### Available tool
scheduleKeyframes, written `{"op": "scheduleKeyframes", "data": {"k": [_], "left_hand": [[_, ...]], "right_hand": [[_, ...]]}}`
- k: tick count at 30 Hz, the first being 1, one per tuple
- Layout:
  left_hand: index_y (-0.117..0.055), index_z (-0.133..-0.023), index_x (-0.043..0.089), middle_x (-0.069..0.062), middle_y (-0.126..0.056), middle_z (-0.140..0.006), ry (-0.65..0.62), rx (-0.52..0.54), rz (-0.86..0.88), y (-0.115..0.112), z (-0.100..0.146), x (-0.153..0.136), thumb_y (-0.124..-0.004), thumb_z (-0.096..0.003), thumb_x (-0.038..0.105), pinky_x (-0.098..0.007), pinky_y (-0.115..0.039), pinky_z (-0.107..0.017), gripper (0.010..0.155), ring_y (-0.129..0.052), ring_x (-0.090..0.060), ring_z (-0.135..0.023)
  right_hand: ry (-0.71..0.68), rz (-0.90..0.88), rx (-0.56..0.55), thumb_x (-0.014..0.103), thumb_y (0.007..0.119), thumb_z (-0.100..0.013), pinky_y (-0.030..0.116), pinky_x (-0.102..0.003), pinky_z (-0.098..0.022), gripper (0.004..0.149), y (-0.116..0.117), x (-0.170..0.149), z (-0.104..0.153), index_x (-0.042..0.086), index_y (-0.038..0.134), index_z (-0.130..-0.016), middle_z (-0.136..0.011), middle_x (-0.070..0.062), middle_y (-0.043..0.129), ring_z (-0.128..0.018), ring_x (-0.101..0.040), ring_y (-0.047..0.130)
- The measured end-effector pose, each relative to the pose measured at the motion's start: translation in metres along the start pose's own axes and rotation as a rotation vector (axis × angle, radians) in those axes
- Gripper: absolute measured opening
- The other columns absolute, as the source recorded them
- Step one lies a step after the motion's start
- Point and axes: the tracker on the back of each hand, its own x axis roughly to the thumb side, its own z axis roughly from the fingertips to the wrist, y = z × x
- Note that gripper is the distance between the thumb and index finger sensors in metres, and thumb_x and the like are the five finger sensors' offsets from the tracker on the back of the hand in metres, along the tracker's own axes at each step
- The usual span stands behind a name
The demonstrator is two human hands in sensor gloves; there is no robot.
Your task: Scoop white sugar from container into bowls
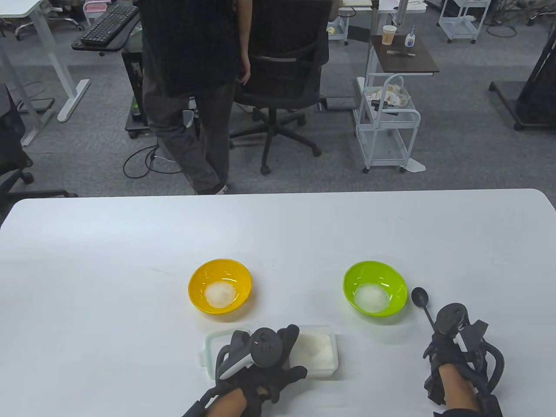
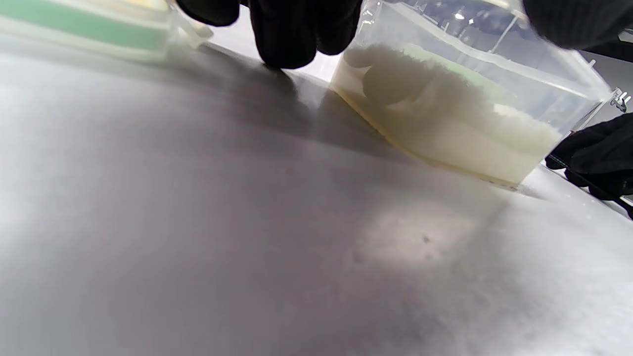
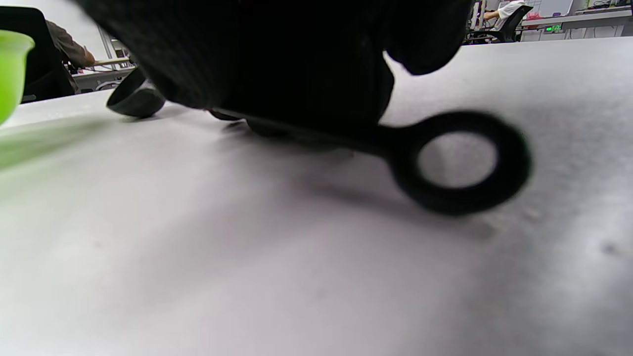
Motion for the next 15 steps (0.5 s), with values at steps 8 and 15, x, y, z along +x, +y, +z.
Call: {"op": "scheduleKeyframes", "data": {"k": [8, 15], "left_hand": [[-0.025, -0.112, 0.042, 0.005, -0.043, -0.122, 0.000, 0.000, 0.000, 0.000, 0.000, 0.000, -0.067, -0.0372, 0.074, -0.055, -0.044, -0.085, 0.092, -0.060, -0.024, -0.115], [-0.026, -0.112, 0.041, 0.004, -0.044, -0.122, 0.001, -0.001, 0.000, 0.000, 0.001, 0.000, -0.068, -0.0372, 0.074, -0.055, -0.044, -0.084, 0.092, -0.060, -0.025, -0.115]], "right_hand": [[0.001, -0.020, -0.032, 0.047, 0.080, -0.046, 0.056, -0.053, -0.074, 0.058, -0.004, -0.004, 0.002, 0.034, 0.068, -0.101, -0.100, -0.008, 0.074, -0.079, -0.030, 0.087], [-0.100, 0.029, -0.159, 0.056, 0.077, -0.045, 0.050, -0.056, -0.077, 0.067, -0.022, 0.005, 0.016, 0.036, 0.057, -0.106, -0.112, -0.008, 0.059, -0.093, -0.034, 0.075]]}}
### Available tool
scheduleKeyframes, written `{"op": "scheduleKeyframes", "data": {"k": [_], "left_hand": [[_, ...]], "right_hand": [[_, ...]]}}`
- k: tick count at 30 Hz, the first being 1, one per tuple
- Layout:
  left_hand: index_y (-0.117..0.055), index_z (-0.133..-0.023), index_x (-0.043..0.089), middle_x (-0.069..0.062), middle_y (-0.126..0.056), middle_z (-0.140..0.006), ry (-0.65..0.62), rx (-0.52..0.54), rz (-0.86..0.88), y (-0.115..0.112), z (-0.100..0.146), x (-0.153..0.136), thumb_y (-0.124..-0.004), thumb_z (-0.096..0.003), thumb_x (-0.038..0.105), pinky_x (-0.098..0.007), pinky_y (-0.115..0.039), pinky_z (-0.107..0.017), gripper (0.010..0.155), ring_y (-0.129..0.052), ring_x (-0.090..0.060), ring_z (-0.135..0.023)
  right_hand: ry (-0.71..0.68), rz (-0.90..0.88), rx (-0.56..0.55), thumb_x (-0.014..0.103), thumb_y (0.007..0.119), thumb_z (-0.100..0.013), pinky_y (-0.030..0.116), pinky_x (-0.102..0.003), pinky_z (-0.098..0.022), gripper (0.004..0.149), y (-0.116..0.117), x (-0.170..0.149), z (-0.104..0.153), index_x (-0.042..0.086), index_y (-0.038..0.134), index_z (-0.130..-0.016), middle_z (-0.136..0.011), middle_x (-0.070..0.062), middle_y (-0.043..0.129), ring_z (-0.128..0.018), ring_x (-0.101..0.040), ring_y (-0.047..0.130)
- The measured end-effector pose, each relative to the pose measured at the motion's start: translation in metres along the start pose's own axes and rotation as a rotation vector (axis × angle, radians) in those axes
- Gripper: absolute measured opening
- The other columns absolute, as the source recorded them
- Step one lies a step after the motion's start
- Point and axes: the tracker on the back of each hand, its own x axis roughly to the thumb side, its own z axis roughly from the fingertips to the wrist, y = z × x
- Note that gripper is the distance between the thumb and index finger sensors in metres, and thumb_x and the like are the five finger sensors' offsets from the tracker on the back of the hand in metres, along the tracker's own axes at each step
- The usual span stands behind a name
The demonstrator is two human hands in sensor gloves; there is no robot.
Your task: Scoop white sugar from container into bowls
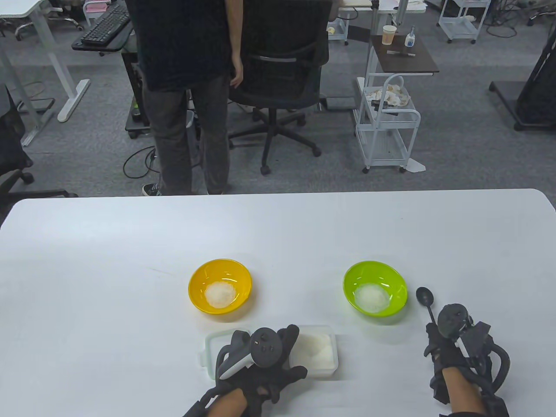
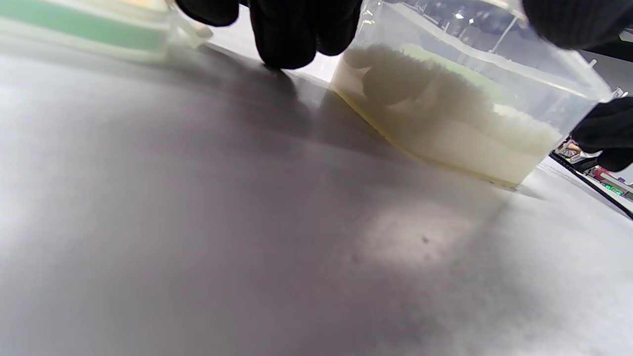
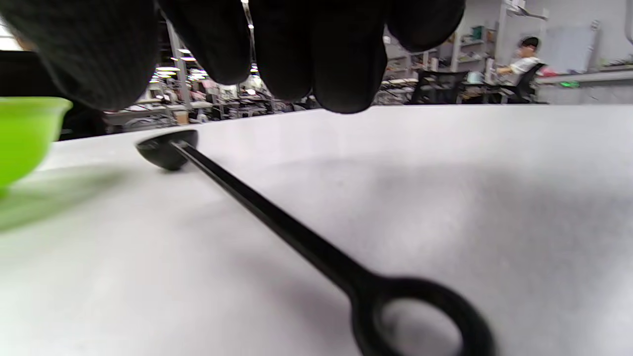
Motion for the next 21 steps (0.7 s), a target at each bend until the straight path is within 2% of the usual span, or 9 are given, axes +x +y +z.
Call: {"op": "scheduleKeyframes", "data": {"k": [4, 9, 11, 14, 21], "left_hand": [[-0.026, -0.112, 0.041, 0.004, -0.044, -0.122, -0.001, -0.001, -0.003, 0.000, 0.000, 0.000, -0.067, -0.0371, 0.074, -0.055, -0.044, -0.084, 0.092, -0.060, -0.025, -0.115], [-0.025, -0.112, 0.041, 0.004, -0.044, -0.122, 0.001, 0.001, -0.004, 0.000, 0.000, 0.000, -0.067, -0.0371, 0.074, -0.055, -0.044, -0.084, 0.092, -0.061, -0.025, -0.115], [-0.025, -0.112, 0.042, 0.004, -0.044, -0.122, 0.002, 0.001, -0.004, 0.000, 0.000, 0.000, -0.067, -0.0372, 0.074, -0.055, -0.044, -0.084, 0.092, -0.060, -0.025, -0.115], [-0.025, -0.112, 0.042, 0.005, -0.044, -0.122, 0.002, 0.001, -0.003, 0.000, 0.000, 0.000, -0.067, -0.0372, 0.074, -0.055, -0.044, -0.084, 0.092, -0.060, -0.024, -0.115], [-0.025, -0.112, 0.042, 0.005, -0.044, -0.122, 0.002, 0.001, -0.003, 0.000, 0.000, 0.000, -0.067, -0.0370, 0.074, -0.055, -0.044, -0.084, 0.092, -0.060, -0.024, -0.115]], "right_hand": [[-0.162, -0.030, -0.052, 0.060, 0.076, -0.044, 0.047, -0.057, -0.078, 0.071, -0.018, 0.020, 0.013, 0.038, 0.051, -0.108, -0.116, -0.007, 0.050, -0.101, -0.036, 0.066], [-0.414, 0.062, -0.135, 0.066, 0.073, -0.043, 0.042, -0.059, -0.080, 0.077, -0.032, 0.048, 0.038, 0.042, 0.043, -0.109, -0.120, -0.004, 0.040, -0.111, -0.037, 0.051], [-0.533, 0.077, -0.127, 0.068, 0.072, -0.042, 0.037, -0.061, -0.081, 0.078, -0.030, 0.057, 0.049, 0.045, 0.041, -0.109, -0.122, -0.002, 0.033, -0.115, -0.038, 0.040], [-0.639, 0.121, -0.151, 0.071, 0.069, -0.041, 0.035, -0.062, -0.081, 0.080, -0.022, 0.066, 0.064, 0.046, 0.036, -0.109, -0.123, -0.001, 0.028, -0.117, -0.038, 0.033], [-0.705, 0.152, -0.136, 0.076, 0.064, -0.040, 0.027, -0.065, -0.081, 0.083, -0.006, 0.072, 0.076, 0.048, 0.028, -0.110, -0.124, 0.000, 0.019, -0.118, -0.037, 0.021]]}}
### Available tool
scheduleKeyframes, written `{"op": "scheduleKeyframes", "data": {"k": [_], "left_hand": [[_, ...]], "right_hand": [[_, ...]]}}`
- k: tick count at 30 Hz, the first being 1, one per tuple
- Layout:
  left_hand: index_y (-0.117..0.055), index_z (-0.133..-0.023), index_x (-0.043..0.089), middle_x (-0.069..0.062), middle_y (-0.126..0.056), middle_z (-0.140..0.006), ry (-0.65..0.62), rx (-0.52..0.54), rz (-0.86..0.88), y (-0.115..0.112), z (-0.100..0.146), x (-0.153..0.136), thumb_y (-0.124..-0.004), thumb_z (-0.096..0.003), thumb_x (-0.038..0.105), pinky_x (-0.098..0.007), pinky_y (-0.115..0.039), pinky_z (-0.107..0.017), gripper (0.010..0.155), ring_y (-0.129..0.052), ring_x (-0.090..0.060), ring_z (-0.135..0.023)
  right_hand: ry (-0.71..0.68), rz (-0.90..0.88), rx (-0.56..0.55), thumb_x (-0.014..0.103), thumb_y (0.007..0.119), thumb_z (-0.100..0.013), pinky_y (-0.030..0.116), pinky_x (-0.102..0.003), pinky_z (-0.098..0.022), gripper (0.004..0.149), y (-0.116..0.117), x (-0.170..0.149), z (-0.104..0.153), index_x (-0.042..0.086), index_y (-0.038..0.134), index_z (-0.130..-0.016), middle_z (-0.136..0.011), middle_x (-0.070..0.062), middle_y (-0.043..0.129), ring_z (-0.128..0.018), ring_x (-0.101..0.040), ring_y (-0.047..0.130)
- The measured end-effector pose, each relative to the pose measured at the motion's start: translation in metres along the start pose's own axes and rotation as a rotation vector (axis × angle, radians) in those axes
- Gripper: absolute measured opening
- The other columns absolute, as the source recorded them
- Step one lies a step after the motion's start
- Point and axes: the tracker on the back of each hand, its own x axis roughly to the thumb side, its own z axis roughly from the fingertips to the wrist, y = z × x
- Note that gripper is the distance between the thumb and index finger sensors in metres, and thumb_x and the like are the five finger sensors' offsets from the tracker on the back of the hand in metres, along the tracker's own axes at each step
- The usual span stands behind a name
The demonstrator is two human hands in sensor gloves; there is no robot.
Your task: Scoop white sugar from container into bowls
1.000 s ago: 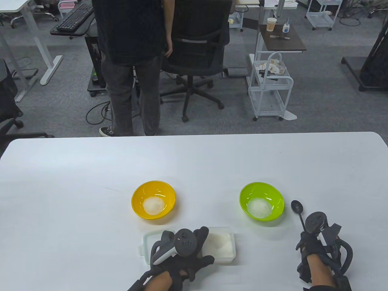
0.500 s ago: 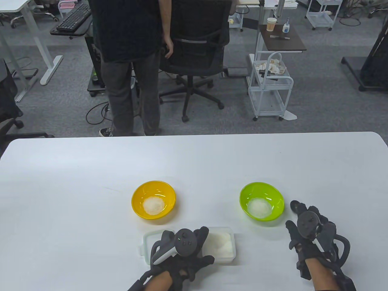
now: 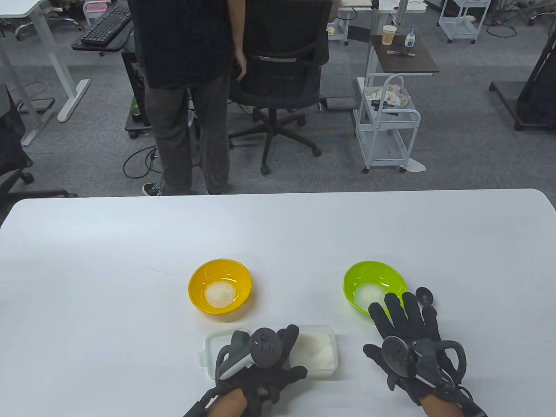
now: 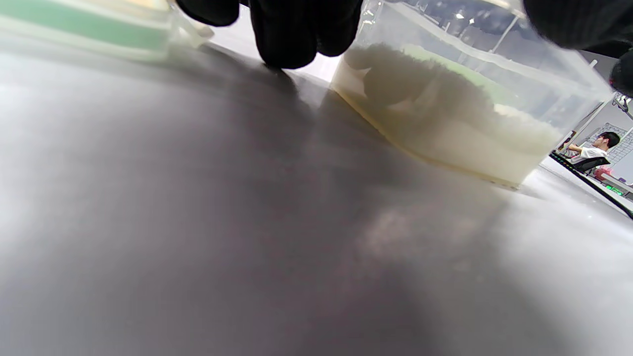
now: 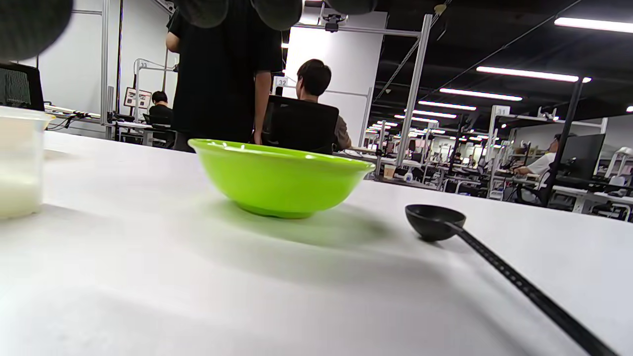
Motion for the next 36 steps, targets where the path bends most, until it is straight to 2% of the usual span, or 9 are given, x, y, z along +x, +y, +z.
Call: {"op": "scheduleKeyframes", "data": {"k": [16, 21, 26, 30, 34, 36], "left_hand": [[-0.027, -0.112, 0.042, 0.004, -0.045, -0.122, 0.000, -0.003, -0.006, 0.002, 0.000, 0.001, -0.069, -0.0370, 0.074, -0.054, -0.046, -0.084, 0.092, -0.062, -0.024, -0.114], [-0.034, -0.112, 0.041, 0.004, -0.050, -0.121, -0.012, 0.032, -0.033, 0.010, 0.002, 0.003, -0.070, -0.0376, 0.072, -0.053, -0.051, -0.083, 0.089, -0.070, -0.024, -0.110], [-0.038, -0.113, 0.040, 0.003, -0.049, -0.121, -0.023, 0.079, -0.024, 0.030, 0.010, 0.003, -0.071, -0.0378, 0.071, -0.053, -0.052, -0.083, 0.088, -0.070, -0.024, -0.110], [-0.040, -0.113, 0.040, 0.002, -0.044, -0.122, 0.003, 0.095, -0.214, 0.048, 0.013, -0.001, -0.072, -0.0377, 0.071, -0.054, -0.048, -0.084, 0.087, -0.064, -0.025, -0.113], [-0.038, -0.114, 0.041, 0.005, -0.037, -0.124, 0.026, 0.045, -0.507, 0.052, 0.014, -0.011, -0.072, -0.0363, 0.074, -0.056, -0.043, -0.085, 0.091, -0.057, -0.024, -0.117], [-0.036, -0.114, 0.039, 0.005, -0.032, -0.125, 0.040, -0.005, -0.567, 0.050, 0.013, -0.019, -0.071, -0.0350, 0.076, -0.057, -0.039, -0.086, 0.094, -0.051, -0.025, -0.119]], "right_hand": [[0.017, -0.027, 0.010, 0.076, 0.064, -0.040, 0.026, -0.065, -0.080, 0.083, 0.004, -0.003, 0.004, 0.045, 0.033, -0.110, -0.124, -0.001, 0.022, -0.118, -0.037, 0.022], [0.012, -0.027, 0.020, 0.075, 0.064, -0.040, 0.026, -0.065, -0.080, 0.082, 0.006, -0.002, 0.004, 0.045, 0.033, -0.110, -0.124, -0.002, 0.023, -0.117, -0.038, 0.021], [0.012, -0.040, 0.020, 0.076, 0.063, -0.040, 0.026, -0.065, -0.080, 0.082, 0.007, -0.002, 0.004, 0.045, 0.034, -0.110, -0.124, -0.002, 0.024, -0.117, -0.037, 0.021], [0.011, -0.049, 0.014, 0.076, 0.063, -0.039, 0.026, -0.065, -0.080, 0.082, 0.007, -0.003, 0.005, 0.045, 0.034, -0.110, -0.124, -0.002, 0.024, -0.117, -0.037, 0.021], [0.014, -0.047, 0.017, 0.076, 0.063, -0.039, 0.027, -0.065, -0.080, 0.082, 0.007, -0.004, 0.005, 0.045, 0.034, -0.110, -0.124, -0.002, 0.025, -0.117, -0.037, 0.022], [0.019, -0.052, 0.019, 0.076, 0.063, -0.039, 0.027, -0.065, -0.080, 0.082, 0.007, -0.005, 0.005, 0.045, 0.035, -0.110, -0.124, -0.002, 0.025, -0.117, -0.037, 0.022]]}}
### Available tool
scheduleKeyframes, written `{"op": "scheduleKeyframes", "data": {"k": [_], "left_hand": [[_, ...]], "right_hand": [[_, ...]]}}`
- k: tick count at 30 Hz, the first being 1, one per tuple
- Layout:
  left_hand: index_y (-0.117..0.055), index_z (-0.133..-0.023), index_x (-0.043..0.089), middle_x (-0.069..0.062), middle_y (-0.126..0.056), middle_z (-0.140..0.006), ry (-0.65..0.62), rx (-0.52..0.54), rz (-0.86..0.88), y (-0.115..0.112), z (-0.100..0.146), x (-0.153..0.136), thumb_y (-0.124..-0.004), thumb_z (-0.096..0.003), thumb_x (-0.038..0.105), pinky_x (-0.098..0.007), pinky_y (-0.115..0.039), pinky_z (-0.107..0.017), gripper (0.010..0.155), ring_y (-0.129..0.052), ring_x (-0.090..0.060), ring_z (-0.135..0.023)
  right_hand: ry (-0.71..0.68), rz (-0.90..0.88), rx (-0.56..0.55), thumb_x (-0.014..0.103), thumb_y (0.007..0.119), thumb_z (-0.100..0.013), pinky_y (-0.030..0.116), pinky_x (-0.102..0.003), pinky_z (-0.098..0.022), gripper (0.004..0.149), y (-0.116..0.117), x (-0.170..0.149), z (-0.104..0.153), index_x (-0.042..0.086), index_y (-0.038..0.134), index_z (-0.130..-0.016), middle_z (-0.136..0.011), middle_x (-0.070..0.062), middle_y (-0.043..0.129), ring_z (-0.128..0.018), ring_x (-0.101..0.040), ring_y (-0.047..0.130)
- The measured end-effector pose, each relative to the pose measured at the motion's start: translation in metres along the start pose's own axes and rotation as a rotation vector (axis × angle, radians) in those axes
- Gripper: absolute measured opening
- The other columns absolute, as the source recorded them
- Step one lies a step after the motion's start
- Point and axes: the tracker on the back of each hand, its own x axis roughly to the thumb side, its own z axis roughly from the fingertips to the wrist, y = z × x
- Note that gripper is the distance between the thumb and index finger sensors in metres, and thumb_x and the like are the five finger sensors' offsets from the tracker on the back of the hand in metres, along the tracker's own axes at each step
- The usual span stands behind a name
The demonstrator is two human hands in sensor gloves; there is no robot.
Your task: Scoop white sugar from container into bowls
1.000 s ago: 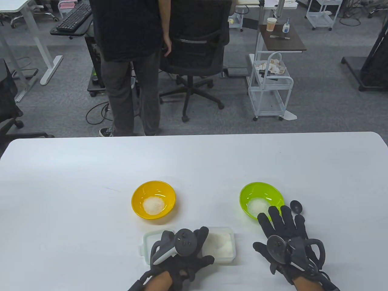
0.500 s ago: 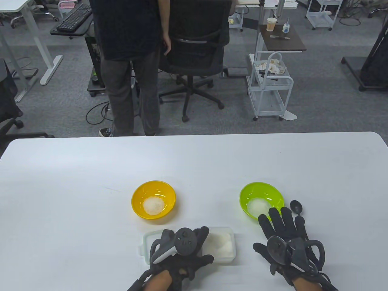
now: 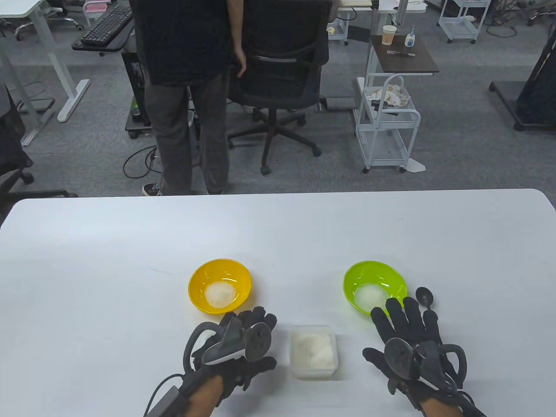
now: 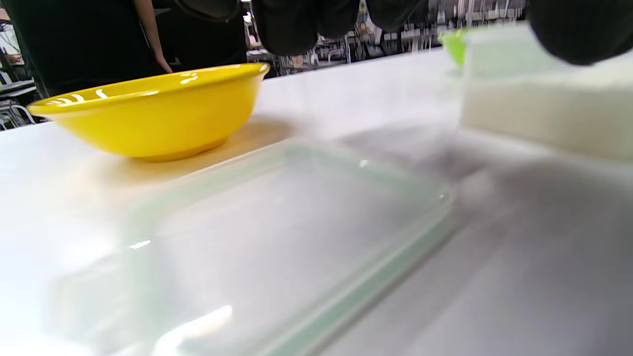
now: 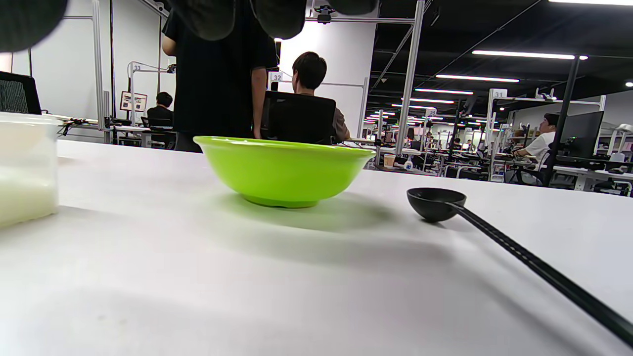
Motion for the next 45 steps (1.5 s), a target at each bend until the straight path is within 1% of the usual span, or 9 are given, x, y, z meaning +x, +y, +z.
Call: {"op": "scheduleKeyframes", "data": {"k": [2, 8, 15, 19, 24, 34, 39, 42, 45], "left_hand": [[-0.032, -0.115, 0.039, 0.004, -0.027, -0.125, 0.006, -0.081, 0.009, -0.008, -0.001, -0.006, -0.071, -0.0342, 0.077, -0.058, -0.035, -0.086, 0.097, -0.044, -0.027, -0.121], [-0.024, -0.115, 0.036, 0.001, -0.018, -0.125, 0.038, -0.240, 0.075, -0.035, -0.002, -0.022, -0.073, -0.0316, 0.079, -0.058, -0.031, -0.086, 0.105, -0.034, -0.034, -0.122], [-0.019, -0.113, 0.040, -0.001, -0.015, -0.124, 0.063, -0.272, 0.105, -0.047, -0.001, -0.038, -0.077, -0.0313, 0.078, -0.059, -0.033, -0.086, 0.107, -0.034, -0.038, -0.122], [-0.022, -0.113, 0.040, 0.001, -0.021, -0.125, 0.064, -0.249, 0.101, -0.046, -0.002, -0.036, -0.079, -0.0322, 0.075, -0.060, -0.035, -0.086, 0.105, -0.040, -0.035, -0.121], [-0.026, -0.114, 0.040, 0.000, -0.024, -0.125, 0.059, -0.224, 0.131, -0.046, -0.001, -0.037, -0.081, -0.0317, 0.074, -0.059, -0.036, -0.086, 0.104, -0.042, -0.034, -0.119], [-0.038, -0.113, 0.037, -0.002, -0.037, -0.123, 0.033, -0.157, 0.139, -0.039, 0.000, -0.027, -0.087, -0.0272, 0.074, -0.060, -0.043, -0.085, 0.105, -0.055, -0.034, -0.116], [-0.038, -0.113, 0.038, -0.002, -0.036, -0.124, 0.006, -0.116, 0.144, -0.023, 0.002, -0.015, -0.087, -0.0270, 0.074, -0.060, -0.042, -0.085, 0.106, -0.054, -0.033, -0.116], [-0.037, -0.114, 0.038, -0.002, -0.036, -0.124, -0.039, -0.090, 0.161, -0.005, 0.005, -0.002, -0.087, -0.0274, 0.073, -0.060, -0.042, -0.085, 0.106, -0.054, -0.034, -0.116], [-0.037, -0.114, 0.038, -0.001, -0.036, -0.124, -0.074, -0.045, 0.106, 0.014, 0.008, 0.012, -0.087, -0.0275, 0.073, -0.060, -0.042, -0.086, 0.106, -0.054, -0.033, -0.117]], "right_hand": [[0.002, -0.002, -0.001, 0.076, 0.062, -0.039, 0.027, -0.065, -0.080, 0.082, 0.000, 0.000, 0.000, 0.045, 0.035, -0.110, -0.124, -0.002, 0.025, -0.117, -0.037, 0.023], [-0.002, 0.003, 0.002, 0.076, 0.062, -0.039, 0.027, -0.065, -0.080, 0.082, 0.001, 0.000, 0.000, 0.045, 0.035, -0.110, -0.124, -0.002, 0.026, -0.117, -0.037, 0.023], [-0.001, 0.003, 0.011, 0.075, 0.062, -0.040, 0.027, -0.065, -0.080, 0.081, 0.002, 0.001, 0.000, 0.044, 0.036, -0.110, -0.124, -0.002, 0.027, -0.117, -0.037, 0.025], [-0.004, 0.004, 0.016, 0.075, 0.062, -0.040, 0.028, -0.065, -0.080, 0.081, 0.003, 0.002, 0.000, 0.044, 0.036, -0.110, -0.124, -0.001, 0.027, -0.117, -0.037, 0.025], [0.000, 0.006, 0.021, 0.075, 0.062, -0.040, 0.028, -0.065, -0.080, 0.081, 0.003, 0.002, 0.000, 0.044, 0.037, -0.110, -0.123, -0.002, 0.028, -0.117, -0.037, 0.026], [0.011, 0.006, 0.022, 0.075, 0.062, -0.040, 0.028, -0.065, -0.080, 0.081, 0.002, 0.002, 0.000, 0.044, 0.036, -0.110, -0.123, -0.002, 0.028, -0.117, -0.037, 0.027], [0.011, -0.018, 0.019, 0.075, 0.062, -0.040, 0.029, -0.065, -0.080, 0.081, -0.001, 0.003, 0.000, 0.044, 0.037, -0.110, -0.123, -0.003, 0.029, -0.117, -0.038, 0.029], [0.001, -0.060, 0.019, 0.075, 0.063, -0.040, 0.031, -0.065, -0.080, 0.081, -0.006, 0.010, 0.000, 0.043, 0.038, -0.110, -0.123, -0.004, 0.031, -0.117, -0.038, 0.032], [-0.010, -0.118, 0.012, 0.074, 0.064, -0.040, 0.033, -0.064, -0.080, 0.081, -0.012, 0.020, -0.001, 0.042, 0.039, -0.110, -0.122, -0.005, 0.033, -0.117, -0.037, 0.036]]}}
